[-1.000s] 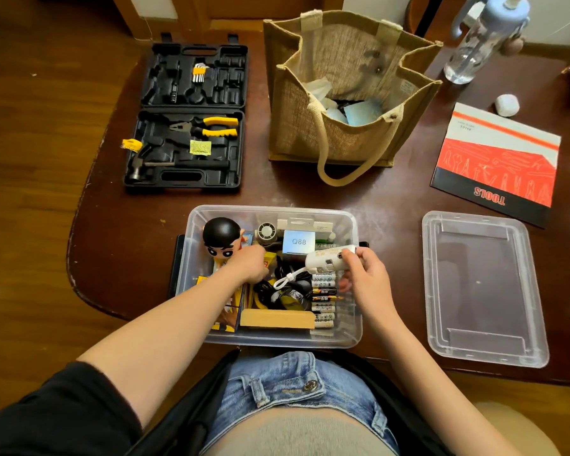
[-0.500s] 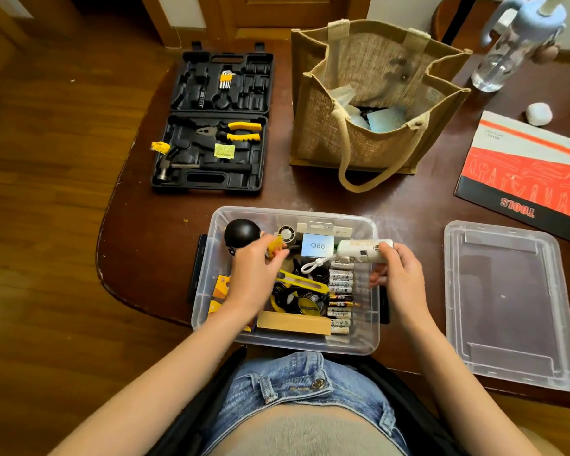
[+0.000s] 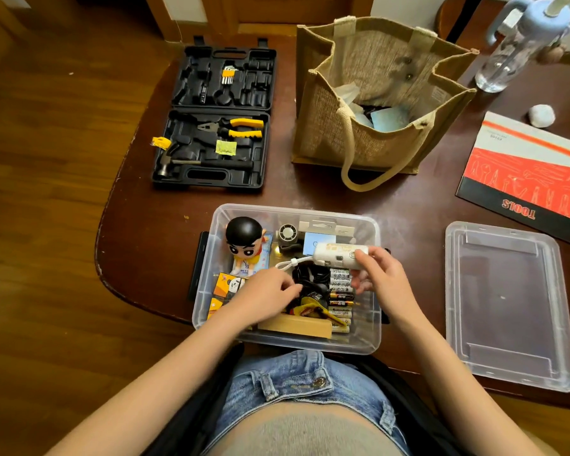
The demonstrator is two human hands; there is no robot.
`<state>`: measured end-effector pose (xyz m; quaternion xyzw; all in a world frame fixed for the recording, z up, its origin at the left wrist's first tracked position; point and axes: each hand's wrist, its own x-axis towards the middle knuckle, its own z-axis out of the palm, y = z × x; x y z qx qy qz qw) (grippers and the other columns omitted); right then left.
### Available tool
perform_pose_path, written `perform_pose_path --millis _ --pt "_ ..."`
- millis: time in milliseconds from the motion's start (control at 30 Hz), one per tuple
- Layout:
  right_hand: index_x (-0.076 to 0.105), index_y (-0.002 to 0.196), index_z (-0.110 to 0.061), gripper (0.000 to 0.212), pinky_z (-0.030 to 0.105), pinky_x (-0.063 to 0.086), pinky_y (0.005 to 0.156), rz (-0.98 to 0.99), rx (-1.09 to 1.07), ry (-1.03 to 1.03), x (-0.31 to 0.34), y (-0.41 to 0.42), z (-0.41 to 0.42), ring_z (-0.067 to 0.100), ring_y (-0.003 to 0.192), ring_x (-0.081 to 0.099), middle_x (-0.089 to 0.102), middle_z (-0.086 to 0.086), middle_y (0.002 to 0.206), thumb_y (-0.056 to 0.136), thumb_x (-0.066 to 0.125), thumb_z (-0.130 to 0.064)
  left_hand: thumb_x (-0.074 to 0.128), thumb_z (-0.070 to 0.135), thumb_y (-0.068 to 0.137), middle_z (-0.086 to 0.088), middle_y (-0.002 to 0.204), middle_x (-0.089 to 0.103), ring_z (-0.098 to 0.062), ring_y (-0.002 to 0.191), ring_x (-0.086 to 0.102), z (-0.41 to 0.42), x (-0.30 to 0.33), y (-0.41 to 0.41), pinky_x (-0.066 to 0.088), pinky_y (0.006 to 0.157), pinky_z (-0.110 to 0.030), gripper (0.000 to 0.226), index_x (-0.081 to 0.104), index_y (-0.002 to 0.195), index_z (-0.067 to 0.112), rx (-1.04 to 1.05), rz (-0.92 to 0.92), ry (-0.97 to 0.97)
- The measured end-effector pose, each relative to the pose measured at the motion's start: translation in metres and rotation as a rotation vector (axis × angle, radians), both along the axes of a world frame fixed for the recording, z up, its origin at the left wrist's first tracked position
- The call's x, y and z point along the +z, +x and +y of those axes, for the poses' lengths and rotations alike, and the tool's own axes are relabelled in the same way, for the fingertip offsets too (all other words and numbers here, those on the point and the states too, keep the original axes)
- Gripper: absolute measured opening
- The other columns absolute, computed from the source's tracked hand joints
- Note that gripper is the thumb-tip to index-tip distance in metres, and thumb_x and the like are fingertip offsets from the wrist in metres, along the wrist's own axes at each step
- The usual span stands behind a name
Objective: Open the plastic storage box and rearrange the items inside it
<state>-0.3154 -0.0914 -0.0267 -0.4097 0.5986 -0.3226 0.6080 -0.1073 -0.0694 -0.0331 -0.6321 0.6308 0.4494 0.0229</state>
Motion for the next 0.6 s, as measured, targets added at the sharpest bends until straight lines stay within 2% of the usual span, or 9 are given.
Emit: perform_pose_path --millis 67,100,167,233,300,333,400,500,600 --pt "0.058 0.107 -0.010 0.015 0.019 0.049 0.048 0.028 0.052 0.013 0.000 0.006 0.001 0.007 0.050 0.057 0.065 0.005 0.077 0.095 0.052 -0.017 0.052 0.037 0.094 0.008 0.050 0.056 0.000 0.042 0.044 -0.005 0.006 0.012 0.030 0.043 -0.013 0.033 0.069 0.071 0.020 0.060 -0.033 -0.020" --pt "0.057 0.108 -0.011 0.016 0.021 0.049 0.050 0.055 0.080 0.011 0.000 0.010 0.002 0.008 0.052 0.056 0.067 0.004 0.080 0.095 0.053 -0.019 0.055 0.038 0.092 0.009 0.050 0.054 0.001 0.044 0.046 -0.007 0.010 0.018 0.030 0.044 -0.014 0.031 0.065 0.067 0.023 0.074 -0.068 -0.042" --pt "0.056 0.108 -0.014 0.016 0.023 0.048 0.052 0.113 0.125 0.007 0.000 0.018 0.002 0.006 0.053 0.055 0.068 0.003 0.084 0.094 0.055 -0.022 0.059 0.038 0.089 0.011 0.066 0.057 -0.003 0.063 0.055 -0.013 0.016 0.026 0.036 0.054 -0.020 0.022 0.058 0.070 0.027 0.100 -0.144 -0.132" --pt "0.055 0.111 -0.013 0.020 0.021 0.048 0.050 0.139 0.148 0.046 -0.001 0.028 -0.001 0.004 0.049 0.054 0.069 0.006 0.084 0.094 0.055 -0.024 0.065 0.036 0.084 0.009 0.093 0.056 -0.010 0.087 0.056 -0.015 0.021 0.029 0.044 0.068 -0.025 0.014 0.056 0.091 0.028 0.093 -0.193 -0.264" --pt "0.056 0.111 -0.009 0.024 0.018 0.047 0.046 0.112 0.137 0.151 -0.002 0.038 -0.005 0.004 0.045 0.053 0.069 0.007 0.079 0.094 0.054 -0.026 0.070 0.037 0.080 0.005 0.117 0.047 -0.013 0.106 0.048 -0.016 0.018 0.030 0.047 0.082 -0.029 0.046 0.049 0.120 0.029 -0.032 -0.199 -0.341" --pt "0.058 0.108 -0.007 0.025 0.017 0.046 0.044 0.077 0.123 0.219 -0.003 0.042 -0.007 0.004 0.043 0.053 0.069 0.006 0.076 0.095 0.053 -0.027 0.071 0.038 0.080 0.005 0.124 0.044 -0.014 0.111 0.046 -0.017 0.015 0.031 0.046 0.084 -0.029 0.057 0.045 0.129 0.030 -0.106 -0.198 -0.360" --pt "0.060 0.099 -0.005 0.024 0.017 0.045 0.041 -0.011 0.085 0.348 -0.004 0.051 -0.010 0.005 0.039 0.051 0.067 0.004 0.068 0.095 0.052 -0.028 0.068 0.039 0.082 0.005 0.127 0.045 -0.015 0.110 0.050 -0.019 0.011 0.031 0.048 0.080 -0.030 0.058 0.042 0.134 0.033 -0.183 -0.180 -0.380" --pt "0.059 0.090 -0.008 0.022 0.017 0.045 0.039 -0.104 0.055 0.485 -0.005 0.065 -0.012 0.006 0.037 0.050 0.066 0.006 0.066 0.095 0.053 -0.028 0.062 0.035 0.087 0.005 0.122 0.049 -0.015 0.094 0.058 -0.020 0.003 0.035 0.047 0.069 -0.027 0.041 0.052 0.127 0.031 -0.189 -0.180 -0.414" --pt "0.058 0.086 -0.009 0.029 0.018 0.044 0.038 -0.080 0.118 0.494 -0.008 0.073 -0.014 0.006 0.035 0.050 0.065 0.005 0.063 0.098 0.046 -0.033 0.059 0.035 0.089 0.003 0.120 0.049 -0.017 0.087 0.060 -0.024 0.000 0.041 0.047 0.065 -0.028 0.034 0.055 0.122 0.026 -0.244 -0.259 -0.411"
